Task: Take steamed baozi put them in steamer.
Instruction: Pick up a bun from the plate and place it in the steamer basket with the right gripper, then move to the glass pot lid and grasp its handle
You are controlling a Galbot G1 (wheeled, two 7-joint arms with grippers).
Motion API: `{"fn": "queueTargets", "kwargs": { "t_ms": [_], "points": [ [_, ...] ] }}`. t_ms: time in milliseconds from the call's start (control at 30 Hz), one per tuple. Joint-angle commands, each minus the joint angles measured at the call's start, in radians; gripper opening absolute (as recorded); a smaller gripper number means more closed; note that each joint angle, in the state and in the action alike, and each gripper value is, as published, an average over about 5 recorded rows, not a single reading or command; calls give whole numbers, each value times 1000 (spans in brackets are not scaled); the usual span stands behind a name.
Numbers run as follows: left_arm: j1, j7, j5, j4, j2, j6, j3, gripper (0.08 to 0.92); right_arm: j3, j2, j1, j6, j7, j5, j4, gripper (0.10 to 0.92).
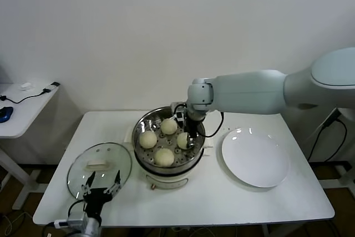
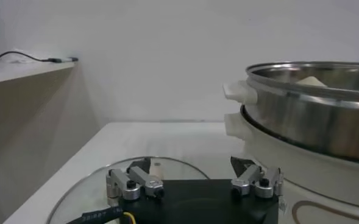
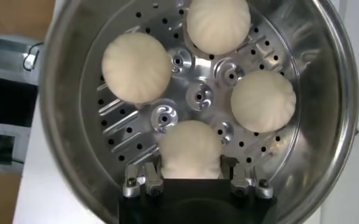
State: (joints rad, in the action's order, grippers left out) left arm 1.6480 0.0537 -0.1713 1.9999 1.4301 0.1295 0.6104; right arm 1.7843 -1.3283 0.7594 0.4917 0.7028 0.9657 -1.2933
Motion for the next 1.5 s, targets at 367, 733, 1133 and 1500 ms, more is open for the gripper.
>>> {"fn": "queueTargets", "kwargs": {
  "t_ms": [367, 733, 1133, 1500],
  "points": [
    [-6, -2, -6, -3, -7, 5, 1, 823, -37, 145, 172, -204, 237, 66, 2, 821],
    [-11, -19, -20, 0, -13, 5, -1, 823, -610, 611, -146, -167, -453, -12, -94, 823],
    [-49, -37, 6, -41, -33, -99, 1, 823, -1555, 925, -1131, -243, -747, -177, -243, 823],
    [-83, -15, 152, -69, -54, -141, 5, 823, -2351, 618, -1984, -433, -690, -337, -306, 823]
  ]
}}
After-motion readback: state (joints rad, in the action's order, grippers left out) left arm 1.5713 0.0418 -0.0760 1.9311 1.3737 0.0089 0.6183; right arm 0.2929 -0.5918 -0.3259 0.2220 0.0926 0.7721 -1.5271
